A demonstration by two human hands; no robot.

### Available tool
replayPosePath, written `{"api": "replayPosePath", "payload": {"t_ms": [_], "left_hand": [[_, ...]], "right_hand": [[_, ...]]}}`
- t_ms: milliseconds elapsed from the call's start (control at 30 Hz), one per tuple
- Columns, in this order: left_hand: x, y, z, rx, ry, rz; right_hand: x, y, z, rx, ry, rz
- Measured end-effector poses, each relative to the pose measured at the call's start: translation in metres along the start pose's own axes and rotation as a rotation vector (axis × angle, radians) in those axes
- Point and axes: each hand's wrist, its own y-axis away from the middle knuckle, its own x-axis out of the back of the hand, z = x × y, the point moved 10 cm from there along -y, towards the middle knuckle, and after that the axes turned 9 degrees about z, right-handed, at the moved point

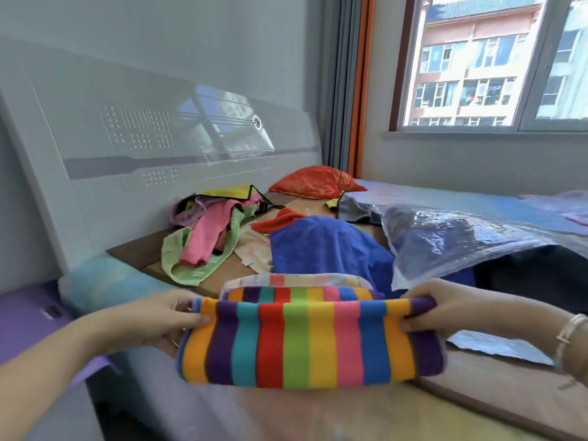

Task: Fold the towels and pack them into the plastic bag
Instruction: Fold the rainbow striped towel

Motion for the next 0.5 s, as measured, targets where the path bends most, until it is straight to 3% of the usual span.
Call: {"api": "replayPosePath", "payload": {"t_ms": [67, 300, 400, 500], "left_hand": [[-0.002, -0.013, -0.011, 0.042, -0.073, 0.03], [0.047, -0.073, 0.008, -0.103, 0.187, 0.652], [0.051, -0.092, 0.014, -0.14, 0.047, 0.816], [0.041, -0.102, -0.014, 0.067, -0.128, 0.867]], "right_hand": [[-0.008, -0.011, 0.01, -0.079, 0.049, 0.038], [0.027, -0.067, -0.013, 0.026, 0.224, 0.728], [0.015, -0.079, -0.031, 0.054, 0.562, 0.859], [0.005, -0.09, -0.022, -0.055, 0.773, 0.889]]}}
